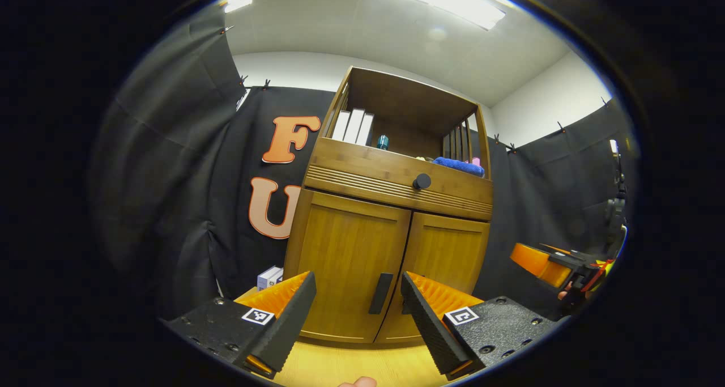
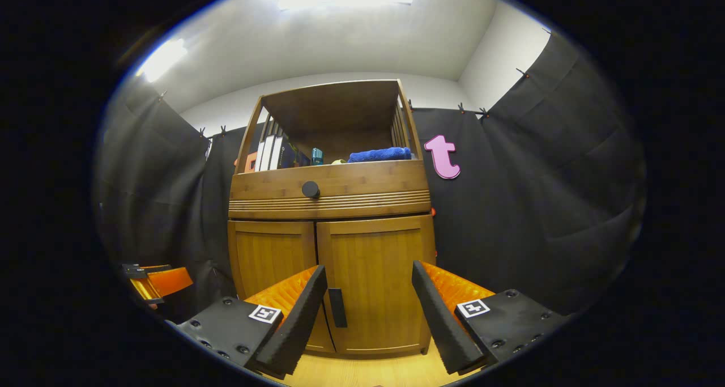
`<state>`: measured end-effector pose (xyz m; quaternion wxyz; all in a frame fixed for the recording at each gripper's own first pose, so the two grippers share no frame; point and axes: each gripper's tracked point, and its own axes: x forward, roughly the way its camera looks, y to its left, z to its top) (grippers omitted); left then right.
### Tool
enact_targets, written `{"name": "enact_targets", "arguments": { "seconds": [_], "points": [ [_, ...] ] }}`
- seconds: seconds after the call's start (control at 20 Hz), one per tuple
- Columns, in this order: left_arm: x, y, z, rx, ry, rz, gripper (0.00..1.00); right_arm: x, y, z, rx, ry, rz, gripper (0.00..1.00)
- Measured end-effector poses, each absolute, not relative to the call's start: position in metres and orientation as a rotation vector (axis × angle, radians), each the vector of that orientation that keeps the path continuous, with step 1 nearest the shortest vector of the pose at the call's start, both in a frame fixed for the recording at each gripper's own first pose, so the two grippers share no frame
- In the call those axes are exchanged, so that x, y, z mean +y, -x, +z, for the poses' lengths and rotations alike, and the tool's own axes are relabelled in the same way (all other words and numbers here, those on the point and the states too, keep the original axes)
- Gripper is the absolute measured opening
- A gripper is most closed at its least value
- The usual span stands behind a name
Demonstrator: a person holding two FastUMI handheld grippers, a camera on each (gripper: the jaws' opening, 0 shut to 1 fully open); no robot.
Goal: Open the right door of the double-door shoe cabinet with the right hand, and open the left door with the left hand.
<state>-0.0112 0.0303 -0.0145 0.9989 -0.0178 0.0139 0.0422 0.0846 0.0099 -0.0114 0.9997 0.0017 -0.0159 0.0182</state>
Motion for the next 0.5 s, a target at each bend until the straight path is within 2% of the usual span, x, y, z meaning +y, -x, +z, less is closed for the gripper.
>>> {"name": "enact_targets", "arguments": {
  "seconds": [0.05,0.25,0.3,0.35,0.45,0.5],
  "points": [
    [0.035,0.012,-0.014,0.027,0.027,0.100,0.94,0.014,-0.097,-0.019,-0.017,-0.012,0.042,0.97],
    [0.052,0.019,-0.012,0.012,0.005,0.160,0.94,0.041,-0.144,-0.049,0.019,-0.021,0.097,0.97],
    [0.055,0.021,-0.012,0.011,-0.002,0.170,0.91,0.047,-0.153,-0.061,0.037,-0.031,0.111,0.97],
    [0.059,0.024,-0.011,0.008,-0.010,0.181,0.94,0.052,-0.164,-0.074,0.055,-0.036,0.124,0.97],
    [0.065,0.030,-0.010,0.008,-0.031,0.204,0.91,0.055,-0.186,-0.100,0.087,-0.025,0.123,0.98],
    [0.066,0.032,-0.010,0.008,-0.041,0.211,0.94,0.055,-0.195,-0.114,0.103,-0.016,0.123,0.98]
  ]
}}
